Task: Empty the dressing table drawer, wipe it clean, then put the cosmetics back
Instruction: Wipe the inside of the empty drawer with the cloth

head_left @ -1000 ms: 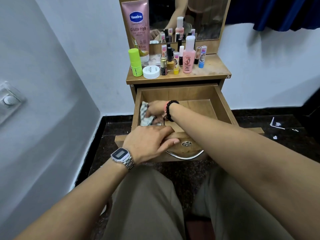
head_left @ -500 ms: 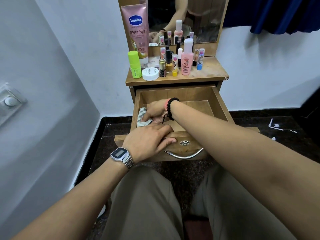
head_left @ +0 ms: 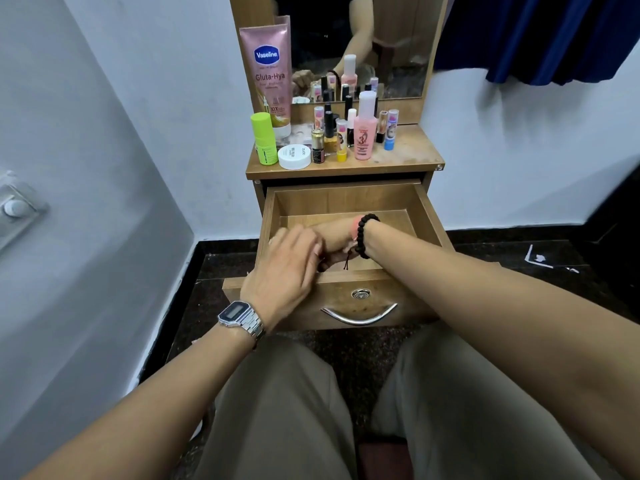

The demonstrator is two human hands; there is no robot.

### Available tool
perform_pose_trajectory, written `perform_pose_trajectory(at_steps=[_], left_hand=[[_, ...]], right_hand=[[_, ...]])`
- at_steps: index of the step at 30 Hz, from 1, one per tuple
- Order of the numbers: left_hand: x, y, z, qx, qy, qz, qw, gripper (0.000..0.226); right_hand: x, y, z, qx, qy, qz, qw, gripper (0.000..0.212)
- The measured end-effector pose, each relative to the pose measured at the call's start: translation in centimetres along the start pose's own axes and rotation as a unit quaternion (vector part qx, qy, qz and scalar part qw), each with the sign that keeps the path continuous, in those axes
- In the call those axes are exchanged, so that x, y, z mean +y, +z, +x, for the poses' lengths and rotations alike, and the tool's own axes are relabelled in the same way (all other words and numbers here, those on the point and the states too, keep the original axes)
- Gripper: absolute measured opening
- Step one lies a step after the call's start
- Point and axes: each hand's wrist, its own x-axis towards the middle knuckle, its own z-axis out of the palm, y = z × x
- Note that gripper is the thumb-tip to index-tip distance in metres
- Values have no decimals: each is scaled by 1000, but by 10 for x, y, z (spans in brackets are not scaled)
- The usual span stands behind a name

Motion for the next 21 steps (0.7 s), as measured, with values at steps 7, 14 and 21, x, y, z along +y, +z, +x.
perform_pose_trajectory(at_steps=[7, 14, 21], left_hand=[[-8, -7, 11, 129, -154, -164, 966, 27], [-9, -3, 12, 23, -151, -147, 977, 31], [-3, 2, 6, -89, -114, 0, 989, 25]], right_hand=[[10, -26, 21, -69, -44, 128, 988, 28], [29, -32, -8, -101, -74, -110, 986, 24], [19, -99, -52, 110, -104, -329, 932, 24]])
